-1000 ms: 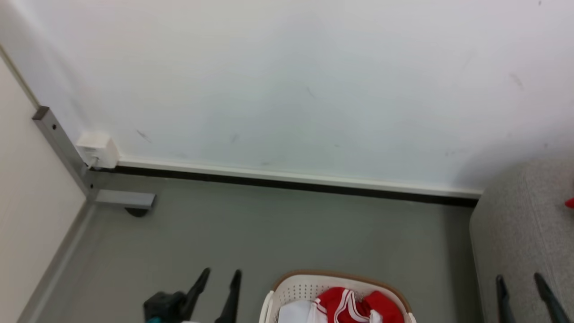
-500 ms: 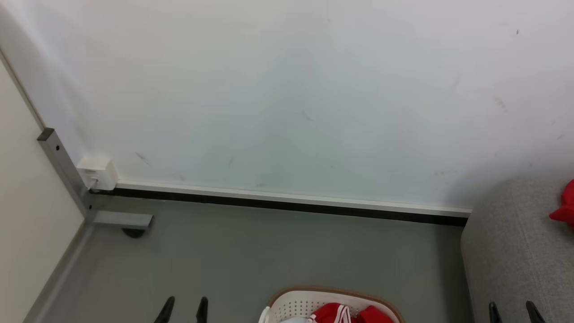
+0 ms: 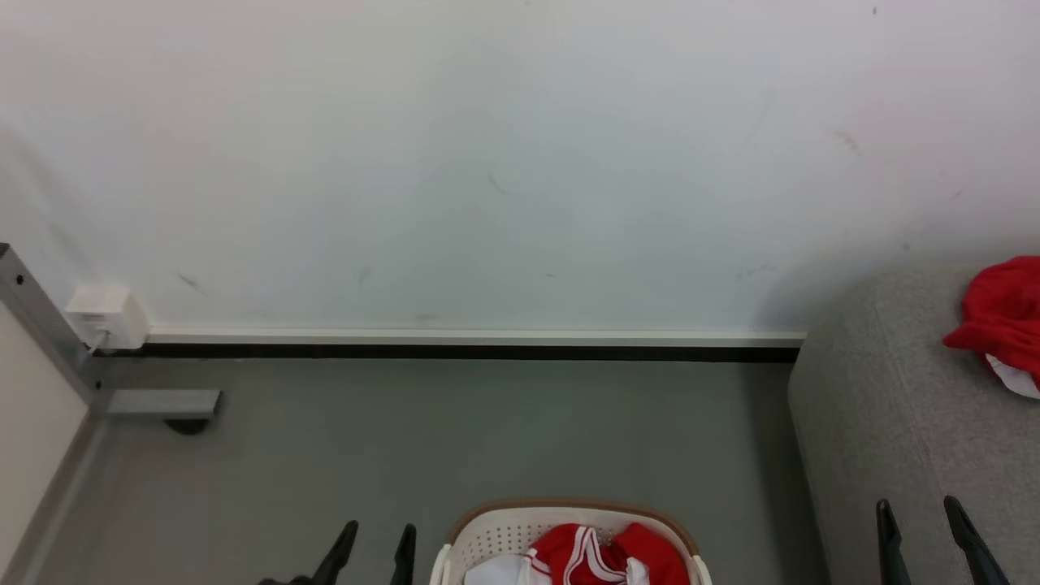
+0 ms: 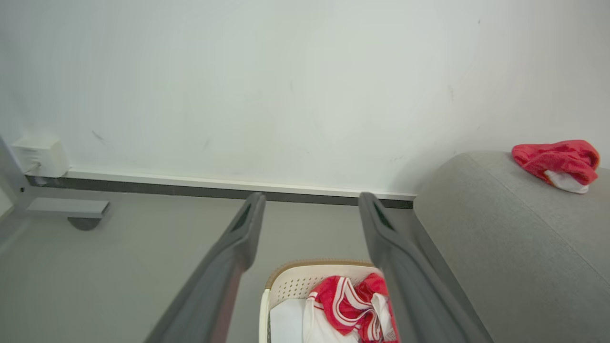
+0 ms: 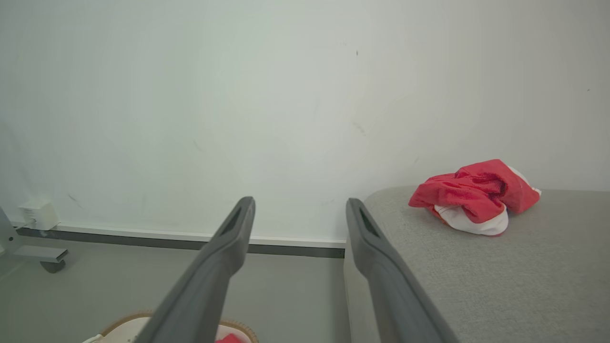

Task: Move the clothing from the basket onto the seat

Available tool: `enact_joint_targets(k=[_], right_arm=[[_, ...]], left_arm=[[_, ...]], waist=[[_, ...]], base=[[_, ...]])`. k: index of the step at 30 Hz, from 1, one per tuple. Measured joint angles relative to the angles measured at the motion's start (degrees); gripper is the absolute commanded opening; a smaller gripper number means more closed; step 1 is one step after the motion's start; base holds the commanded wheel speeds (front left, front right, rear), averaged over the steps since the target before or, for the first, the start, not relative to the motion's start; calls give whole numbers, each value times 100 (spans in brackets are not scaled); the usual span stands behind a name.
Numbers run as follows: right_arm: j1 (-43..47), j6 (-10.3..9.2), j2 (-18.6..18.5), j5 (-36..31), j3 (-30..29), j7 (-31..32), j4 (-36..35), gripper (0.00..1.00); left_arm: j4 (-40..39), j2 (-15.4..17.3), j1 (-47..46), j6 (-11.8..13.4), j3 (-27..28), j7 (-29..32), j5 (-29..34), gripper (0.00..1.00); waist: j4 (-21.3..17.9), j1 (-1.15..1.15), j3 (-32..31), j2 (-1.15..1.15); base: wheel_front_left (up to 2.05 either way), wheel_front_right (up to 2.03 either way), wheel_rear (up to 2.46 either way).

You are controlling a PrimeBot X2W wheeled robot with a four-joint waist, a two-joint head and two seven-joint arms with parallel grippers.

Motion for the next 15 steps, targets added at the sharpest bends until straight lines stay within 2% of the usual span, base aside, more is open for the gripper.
enact_joint_targets(k=[8, 15], right_arm=[[-450, 0, -23, -83, 55, -1, -221, 100], [-1095, 0, -34, -44, 97, -1, -512, 100]], left_arm=[[931, -130, -883, -75, -464, 16, 244, 100], [2012, -178, -2303, -48, -914, 500, 465, 100]], waist=[[-490, 1, 496, 0], [-776, 2, 1346, 0]], base=[[0, 0, 0], [0, 0, 0]])
